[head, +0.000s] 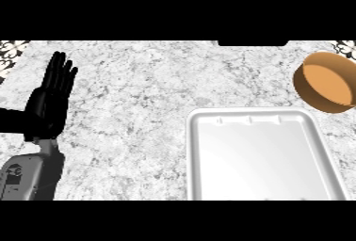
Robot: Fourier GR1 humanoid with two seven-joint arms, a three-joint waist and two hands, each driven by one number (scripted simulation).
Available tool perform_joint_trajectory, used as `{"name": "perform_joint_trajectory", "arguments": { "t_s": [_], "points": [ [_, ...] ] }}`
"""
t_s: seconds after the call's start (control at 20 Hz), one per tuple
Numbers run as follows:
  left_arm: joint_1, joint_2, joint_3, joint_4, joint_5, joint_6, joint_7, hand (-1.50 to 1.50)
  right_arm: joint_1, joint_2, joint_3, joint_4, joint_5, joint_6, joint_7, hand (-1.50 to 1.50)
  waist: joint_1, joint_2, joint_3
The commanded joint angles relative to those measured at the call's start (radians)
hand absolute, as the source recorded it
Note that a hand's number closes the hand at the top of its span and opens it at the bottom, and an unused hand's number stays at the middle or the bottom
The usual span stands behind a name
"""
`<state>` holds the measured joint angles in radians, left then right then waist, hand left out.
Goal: Pick the can from the tray and place it in the pot
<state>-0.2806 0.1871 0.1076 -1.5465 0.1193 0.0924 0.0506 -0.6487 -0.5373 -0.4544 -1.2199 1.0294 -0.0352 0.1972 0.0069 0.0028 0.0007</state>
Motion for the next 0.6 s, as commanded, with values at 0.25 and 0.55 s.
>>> {"name": "perform_joint_trajectory", "arguments": {
  "t_s": [0.25, 0.55],
  "points": [
    [0.005, -0.023, -0.021, -0.048, -0.016, 0.018, 0.037, 0.0, -0.107, -0.064, 0.001, 0.43, 0.015, -0.179, -0.136, 1.5, 0.014, 0.002, 0.0],
    [0.012, -0.006, 0.001, -0.022, -0.005, -0.001, 0.013, 0.0, -0.135, -0.072, -0.101, 0.597, -0.129, -0.034, -0.174, -1.5, 0.017, 0.003, 0.001]
  ]
}}
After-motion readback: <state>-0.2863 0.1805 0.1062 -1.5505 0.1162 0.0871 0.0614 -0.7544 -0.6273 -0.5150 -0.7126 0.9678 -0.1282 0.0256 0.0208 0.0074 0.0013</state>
